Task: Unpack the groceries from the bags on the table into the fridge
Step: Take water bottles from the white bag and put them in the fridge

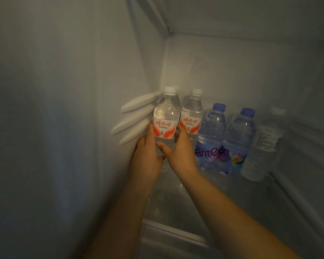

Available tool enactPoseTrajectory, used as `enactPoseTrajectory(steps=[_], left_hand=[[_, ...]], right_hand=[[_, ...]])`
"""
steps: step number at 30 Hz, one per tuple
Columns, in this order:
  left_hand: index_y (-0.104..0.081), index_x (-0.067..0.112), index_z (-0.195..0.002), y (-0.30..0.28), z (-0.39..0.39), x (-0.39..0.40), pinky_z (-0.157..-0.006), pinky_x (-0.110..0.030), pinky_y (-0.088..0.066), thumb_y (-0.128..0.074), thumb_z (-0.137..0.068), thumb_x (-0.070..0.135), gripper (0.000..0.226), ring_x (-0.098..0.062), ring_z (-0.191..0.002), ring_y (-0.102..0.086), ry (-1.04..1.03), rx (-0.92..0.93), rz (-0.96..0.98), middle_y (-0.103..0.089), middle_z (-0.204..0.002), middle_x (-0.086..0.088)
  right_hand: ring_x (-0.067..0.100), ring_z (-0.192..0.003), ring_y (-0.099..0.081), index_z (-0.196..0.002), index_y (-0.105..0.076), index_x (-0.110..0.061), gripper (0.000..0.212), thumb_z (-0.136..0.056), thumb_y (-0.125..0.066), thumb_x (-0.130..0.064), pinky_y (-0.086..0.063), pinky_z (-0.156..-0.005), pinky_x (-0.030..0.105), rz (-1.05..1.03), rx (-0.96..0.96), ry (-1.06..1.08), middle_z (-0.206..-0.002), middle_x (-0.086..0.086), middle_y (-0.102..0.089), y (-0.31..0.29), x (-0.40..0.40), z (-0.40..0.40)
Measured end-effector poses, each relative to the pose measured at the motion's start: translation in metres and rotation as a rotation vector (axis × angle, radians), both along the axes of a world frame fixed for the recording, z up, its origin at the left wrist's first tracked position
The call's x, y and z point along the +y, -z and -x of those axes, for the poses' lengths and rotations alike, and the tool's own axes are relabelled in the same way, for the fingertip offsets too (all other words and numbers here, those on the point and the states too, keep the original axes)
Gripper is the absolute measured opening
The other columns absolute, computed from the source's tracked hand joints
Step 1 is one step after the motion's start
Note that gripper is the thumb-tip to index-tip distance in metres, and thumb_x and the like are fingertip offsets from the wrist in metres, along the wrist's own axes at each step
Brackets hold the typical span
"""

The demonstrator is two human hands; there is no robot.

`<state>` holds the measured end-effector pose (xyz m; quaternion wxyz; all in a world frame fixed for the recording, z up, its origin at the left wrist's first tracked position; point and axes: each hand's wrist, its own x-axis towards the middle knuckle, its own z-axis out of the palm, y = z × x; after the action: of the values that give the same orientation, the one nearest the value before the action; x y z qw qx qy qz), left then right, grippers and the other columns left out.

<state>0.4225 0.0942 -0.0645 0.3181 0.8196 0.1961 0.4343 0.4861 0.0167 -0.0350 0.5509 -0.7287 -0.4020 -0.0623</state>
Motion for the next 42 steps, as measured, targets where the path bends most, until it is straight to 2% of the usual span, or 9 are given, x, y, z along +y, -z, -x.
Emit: enactPoseTrajectory(steps=[5,9,12,16,20,24,30,37,42], left_hand=[[-0.029,0.031,-0.142,-0.004,0.0,-0.004,-0.093,-0.042,-0.05,-0.065,-0.082,0.032,0.069,-0.014,-0.114,-0.055,0.041,-0.059,0.051,-0.055,-0.128,0.003],[-0.016,0.035,-0.147,-0.001,0.011,-0.011,-0.099,-0.043,-0.046,-0.078,-0.07,0.019,0.1,-0.016,-0.126,-0.047,0.068,-0.009,0.026,-0.046,-0.139,0.003],[-0.021,0.032,-0.147,-0.005,0.029,-0.025,-0.101,-0.04,-0.044,-0.078,-0.072,0.02,0.094,-0.016,-0.126,-0.046,0.065,-0.046,0.005,-0.046,-0.138,0.001],[-0.044,0.022,-0.137,-0.02,0.062,-0.057,-0.095,-0.01,-0.039,-0.069,-0.081,0.01,0.062,-0.008,-0.114,-0.051,0.207,-0.155,0.043,-0.053,-0.128,0.003],[-0.057,0.016,-0.123,-0.025,0.084,-0.087,-0.095,-0.035,-0.047,-0.074,-0.076,0.011,0.051,-0.015,-0.108,-0.057,0.285,-0.212,0.008,-0.06,-0.12,0.0],[-0.057,0.018,-0.122,-0.022,0.108,-0.121,-0.094,-0.033,-0.046,-0.076,-0.074,0.011,0.052,-0.012,-0.103,-0.058,0.426,-0.177,0.023,-0.061,-0.113,0.002],[-0.058,0.018,-0.121,0.012,0.166,-0.173,-0.09,-0.008,-0.037,-0.076,-0.074,0.01,0.051,-0.005,-0.102,-0.056,0.691,-0.052,0.003,-0.059,-0.11,0.007],[-0.055,0.026,-0.125,0.073,0.255,-0.231,-0.091,-0.019,-0.039,-0.074,-0.078,0.022,0.051,-0.002,-0.103,-0.053,0.958,0.185,-0.073,-0.053,-0.111,0.016],[-0.052,0.029,-0.128,0.107,0.321,-0.286,-0.084,-0.003,-0.031,-0.072,-0.08,0.028,0.052,0.006,-0.103,-0.046,1.186,0.368,-0.157,-0.049,-0.113,0.02]], right_hand=[[0.015,-0.12,-0.049,-0.137,-0.034,-0.021,0.073,-0.077,-0.074,-0.028,-0.042,-0.098,0.03,0.005,-0.022,0.039,-0.131,0.0,-0.052,0.002,0.004,-0.001],[0.014,-0.12,-0.048,-0.141,-0.029,-0.02,0.077,-0.078,-0.073,-0.031,-0.043,-0.098,0.032,0.011,0.007,0.006,-0.133,-0.002,-0.049,-0.005,-0.006,0.012],[0.004,-0.11,-0.046,-0.141,-0.029,-0.021,0.07,-0.084,-0.068,-0.029,-0.038,-0.09,0.022,0.0,0.024,-0.015,-0.121,-0.011,-0.046,-0.02,-0.034,0.026],[0.0,-0.108,-0.048,-0.132,-0.045,-0.02,0.052,-0.085,-0.067,-0.022,-0.037,-0.087,0.01,-0.037,-0.051,0.07,-0.116,-0.015,-0.05,-0.033,-0.089,0.041],[0.004,-0.102,-0.053,-0.124,-0.054,-0.02,0.047,-0.08,-0.071,-0.014,-0.042,-0.088,0.016,-0.068,-0.097,0.219,-0.118,-0.006,-0.057,-0.029,-0.145,0.066],[-0.001,-0.112,-0.047,-0.129,-0.052,-0.021,0.055,-0.078,-0.073,-0.018,-0.037,-0.093,0.018,0.054,-0.139,0.351,-0.123,-0.011,-0.052,-0.012,-0.2,0.109],[0.015,-0.113,-0.051,-0.127,-0.054,-0.013,0.057,-0.074,-0.072,-0.023,-0.024,-0.091,0.001,0.267,-0.264,0.628,-0.12,0.004,-0.059,0.023,-0.269,0.211],[0.011,-0.123,-0.041,-0.133,-0.047,-0.027,0.057,-0.081,-0.071,-0.027,-0.029,-0.099,0.016,0.449,-0.017,0.862,-0.133,-0.007,-0.047,0.084,-0.335,0.352],[0.01,-0.128,-0.037,-0.136,-0.042,-0.029,0.059,-0.083,-0.067,-0.031,-0.029,-0.106,0.024,0.521,0.158,1.02,-0.139,-0.009,-0.043,0.12,-0.384,0.446]])
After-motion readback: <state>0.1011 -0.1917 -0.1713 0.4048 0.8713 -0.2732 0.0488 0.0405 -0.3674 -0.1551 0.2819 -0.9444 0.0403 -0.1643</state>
